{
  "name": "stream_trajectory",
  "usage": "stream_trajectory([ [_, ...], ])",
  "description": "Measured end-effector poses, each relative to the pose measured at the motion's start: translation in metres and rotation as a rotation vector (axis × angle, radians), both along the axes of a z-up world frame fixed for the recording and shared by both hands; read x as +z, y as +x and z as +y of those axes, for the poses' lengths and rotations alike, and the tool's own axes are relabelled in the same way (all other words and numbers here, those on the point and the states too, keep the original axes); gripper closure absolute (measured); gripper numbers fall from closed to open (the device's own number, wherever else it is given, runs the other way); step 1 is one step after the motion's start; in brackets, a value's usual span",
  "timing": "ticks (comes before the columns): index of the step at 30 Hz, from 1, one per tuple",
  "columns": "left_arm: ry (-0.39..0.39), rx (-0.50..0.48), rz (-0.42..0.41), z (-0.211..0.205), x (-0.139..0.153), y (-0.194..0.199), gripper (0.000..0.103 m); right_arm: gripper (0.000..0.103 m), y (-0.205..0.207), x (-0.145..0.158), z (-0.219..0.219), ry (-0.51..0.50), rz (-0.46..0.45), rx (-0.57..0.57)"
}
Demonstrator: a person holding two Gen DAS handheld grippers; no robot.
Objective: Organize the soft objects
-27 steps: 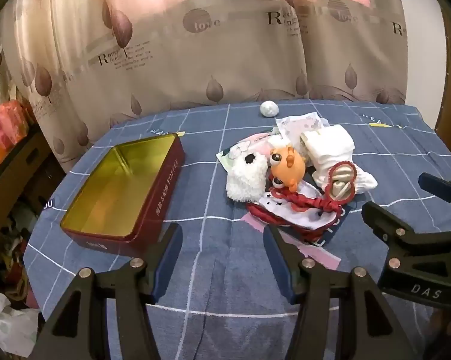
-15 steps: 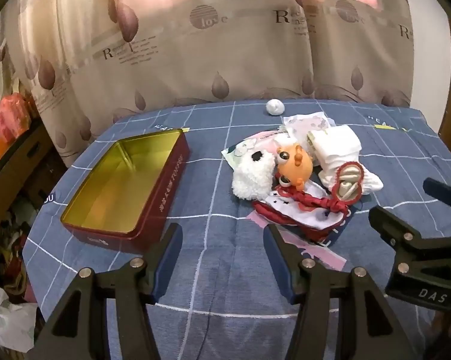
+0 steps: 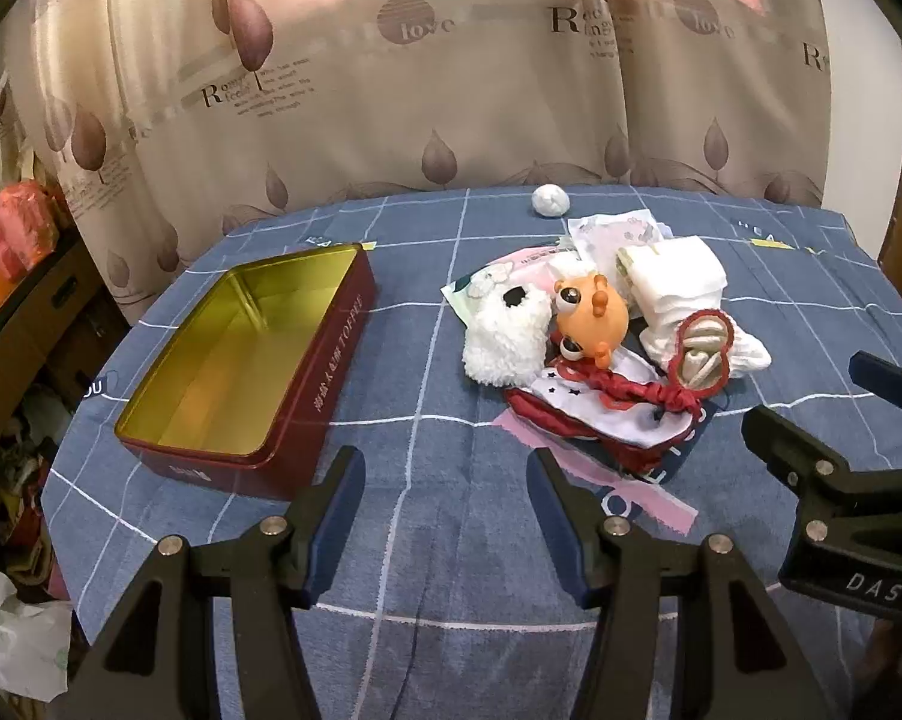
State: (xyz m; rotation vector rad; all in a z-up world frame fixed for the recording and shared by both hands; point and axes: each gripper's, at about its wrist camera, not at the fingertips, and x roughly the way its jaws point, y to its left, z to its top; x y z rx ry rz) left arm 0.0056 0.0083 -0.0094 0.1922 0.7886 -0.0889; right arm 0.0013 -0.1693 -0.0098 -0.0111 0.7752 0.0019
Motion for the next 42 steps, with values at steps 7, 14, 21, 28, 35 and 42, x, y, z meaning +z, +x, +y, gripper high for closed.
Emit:
stream_trajectory([
  [7, -0.002, 0.001, 0.004, 0.0, -0.0006, 0.0005, 0.045, 0.001, 0.0002, 0.0002, 0.0005, 0.0, 0.0, 0.0],
  [14, -0.001, 0.003, 0.006, 0.0003, -0.0014, 0.0009, 0.045, 0.001, 0.0002, -0.0004, 0.0, 0.003, 0.0, 0.001],
  [21, 0.007, 0.008, 0.008, 0.0007, -0.0021, 0.0027, 0.045, 0.001, 0.0006, -0.0021, -0.0005, 0.012, 0.005, 0.001],
  [28, 0.01, 0.005, 0.004, 0.0009, -0.0024, 0.0031, 0.045, 0.001, -0.0001, -0.0025, 0.0005, 0.019, 0.006, 0.002],
  [35, 0.013, 0.006, 0.005, 0.0004, -0.0027, 0.0034, 0.045, 0.001, -0.0005, -0.003, 0.0004, 0.025, 0.008, 0.003],
  [42, 0.012, 0.004, 0.006, 0.0006, -0.0028, 0.0037, 0.045, 0.001, -0.0008, -0.0036, 0.001, 0.027, 0.01, 0.004],
])
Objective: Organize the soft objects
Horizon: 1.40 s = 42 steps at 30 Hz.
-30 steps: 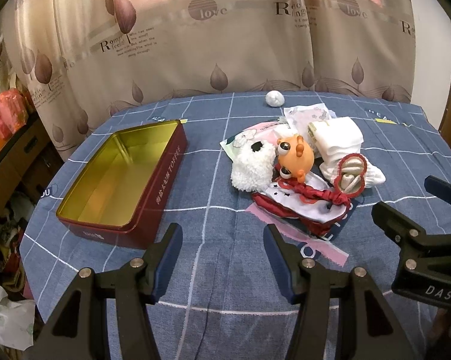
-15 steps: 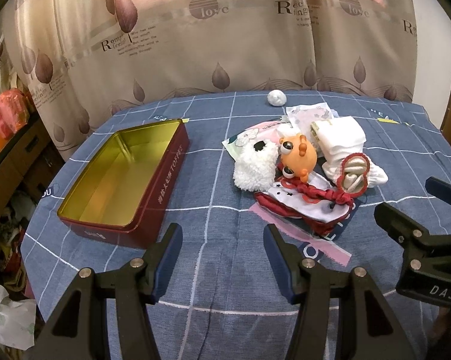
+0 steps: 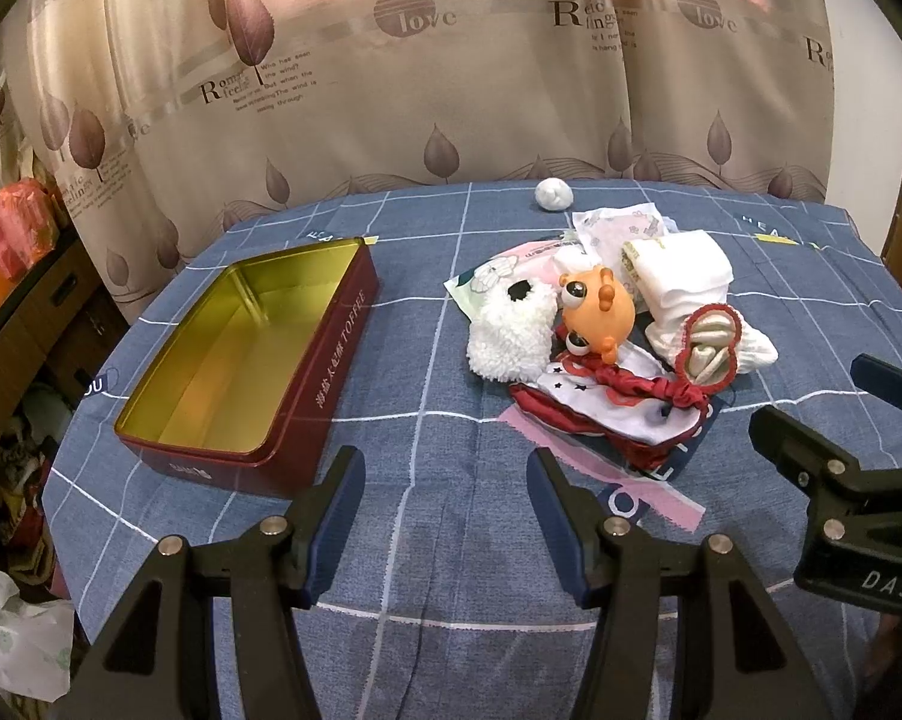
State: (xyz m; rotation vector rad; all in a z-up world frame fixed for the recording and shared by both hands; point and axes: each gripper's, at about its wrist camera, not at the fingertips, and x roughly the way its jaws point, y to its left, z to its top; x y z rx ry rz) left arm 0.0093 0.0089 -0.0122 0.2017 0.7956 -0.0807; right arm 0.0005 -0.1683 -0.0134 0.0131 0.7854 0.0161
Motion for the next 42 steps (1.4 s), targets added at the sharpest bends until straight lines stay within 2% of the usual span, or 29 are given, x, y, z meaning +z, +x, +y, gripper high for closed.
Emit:
stream_trajectory([
  [27, 0.003, -0.005, 0.008, 0.004, -0.004, 0.0, 0.045, 0.001, 0.001, -0.001, -0.001, 0.006, 0.004, 0.002],
  [37, -0.001, 0.019, 0.022, 0.018, -0.01, 0.008, 0.045, 0.001, -0.001, -0.003, -0.002, 0.027, 0.019, -0.027],
  [42, -0.021, 0.035, 0.037, 0.029, -0.013, 0.015, 0.045, 0.001, 0.01, -0.001, -0.015, 0.071, 0.048, -0.043],
])
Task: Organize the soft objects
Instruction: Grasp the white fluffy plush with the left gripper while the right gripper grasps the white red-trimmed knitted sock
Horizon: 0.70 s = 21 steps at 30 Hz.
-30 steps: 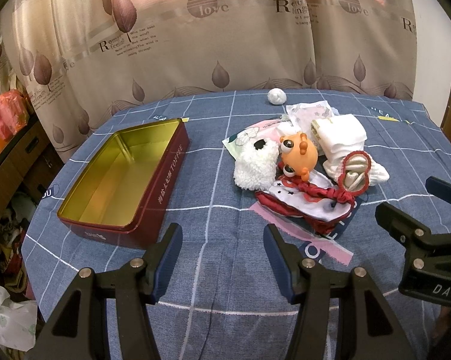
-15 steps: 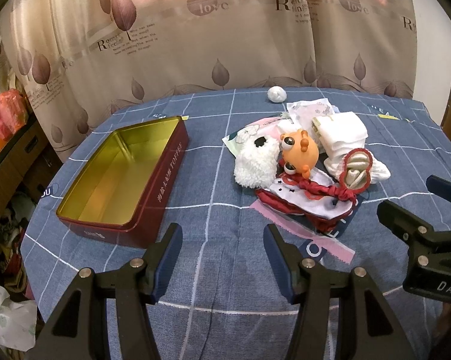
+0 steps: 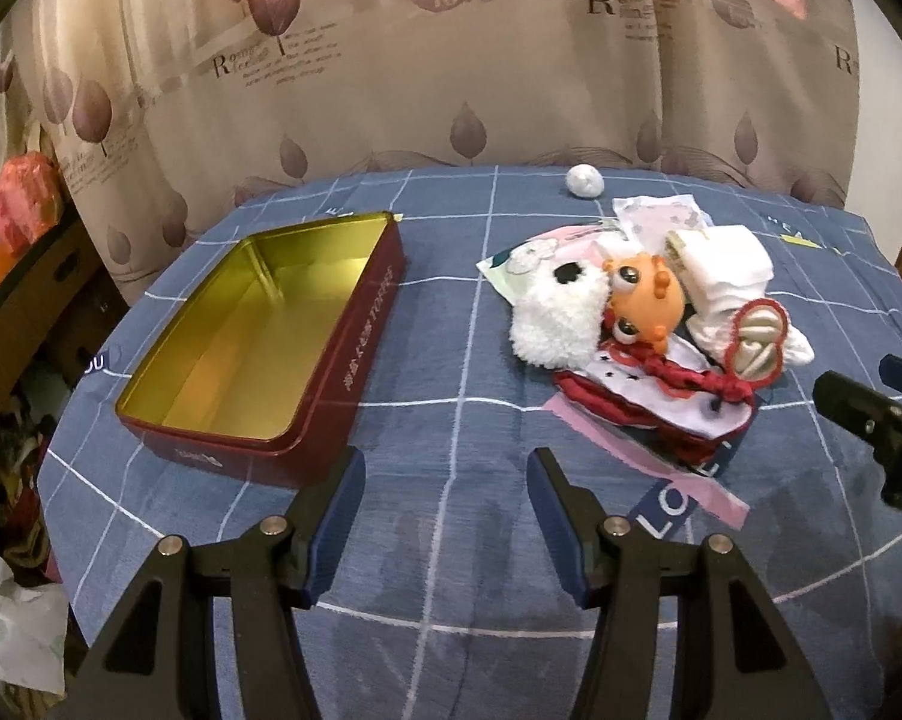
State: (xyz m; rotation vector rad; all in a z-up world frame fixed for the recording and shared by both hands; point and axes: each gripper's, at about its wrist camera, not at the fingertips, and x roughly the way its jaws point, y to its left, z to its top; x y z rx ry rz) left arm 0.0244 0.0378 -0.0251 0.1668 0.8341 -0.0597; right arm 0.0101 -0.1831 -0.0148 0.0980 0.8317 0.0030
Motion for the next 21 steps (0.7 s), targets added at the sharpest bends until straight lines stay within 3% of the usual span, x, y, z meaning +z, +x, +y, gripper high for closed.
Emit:
stream_trajectory([
  [19, -0.005, -0.021, 0.03, 0.007, -0.01, 0.033, 0.045, 0.001, 0.084, -0.031, 0.005, -0.05, 0.108, 0.038],
  [21, -0.01, -0.031, 0.032, 0.006, -0.009, 0.039, 0.045, 0.005, 0.089, -0.036, 0.004, -0.044, 0.116, 0.037],
])
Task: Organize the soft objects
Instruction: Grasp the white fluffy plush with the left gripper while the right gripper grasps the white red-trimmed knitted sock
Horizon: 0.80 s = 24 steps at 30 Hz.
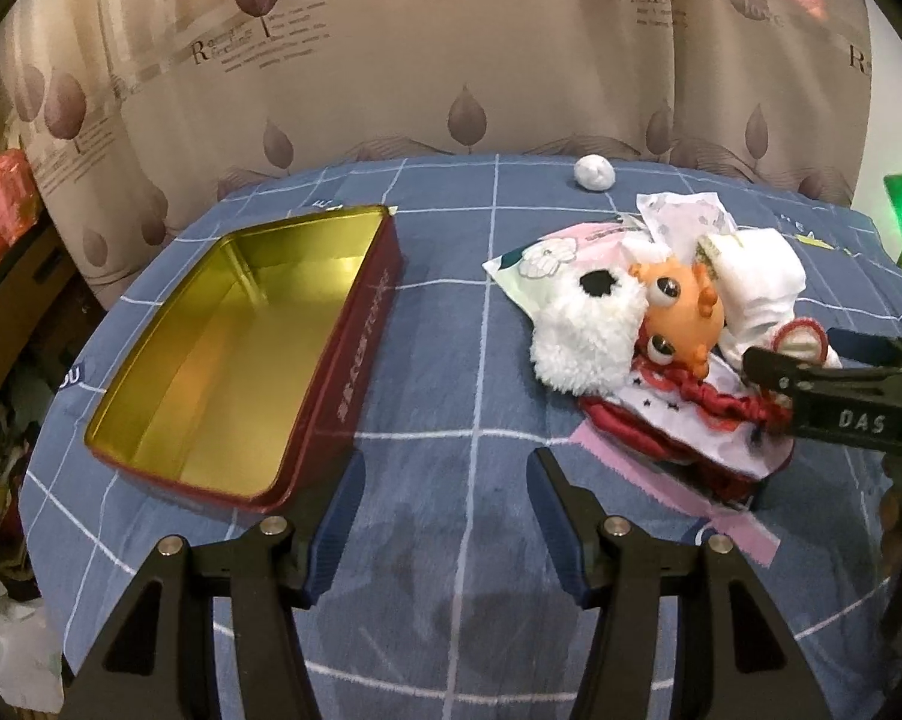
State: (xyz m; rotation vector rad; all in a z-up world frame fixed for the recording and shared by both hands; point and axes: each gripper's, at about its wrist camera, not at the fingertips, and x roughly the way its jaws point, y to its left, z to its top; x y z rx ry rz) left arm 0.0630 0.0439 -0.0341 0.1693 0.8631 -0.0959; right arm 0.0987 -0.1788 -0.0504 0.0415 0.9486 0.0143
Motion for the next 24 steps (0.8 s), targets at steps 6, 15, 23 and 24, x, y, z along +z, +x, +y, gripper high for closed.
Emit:
stream_trajectory([
  [6, -0.008, -0.022, 0.002, -0.007, 0.002, 0.013, 0.045, 0.031, -0.001, -0.009, -0.006, 0.048, 0.016, 0.009],
  [15, -0.028, -0.093, 0.021, -0.021, 0.002, 0.026, 0.045, 0.061, -0.015, 0.001, -0.014, 0.049, 0.0, 0.012],
  [23, -0.093, -0.173, 0.051, -0.035, 0.002, 0.041, 0.045, 0.062, -0.046, 0.005, -0.037, 0.041, 0.005, -0.034],
  [24, -0.098, -0.181, 0.061, -0.038, 0.001, 0.044, 0.045, 0.062, -0.049, 0.003, -0.039, 0.046, 0.011, -0.04],
])
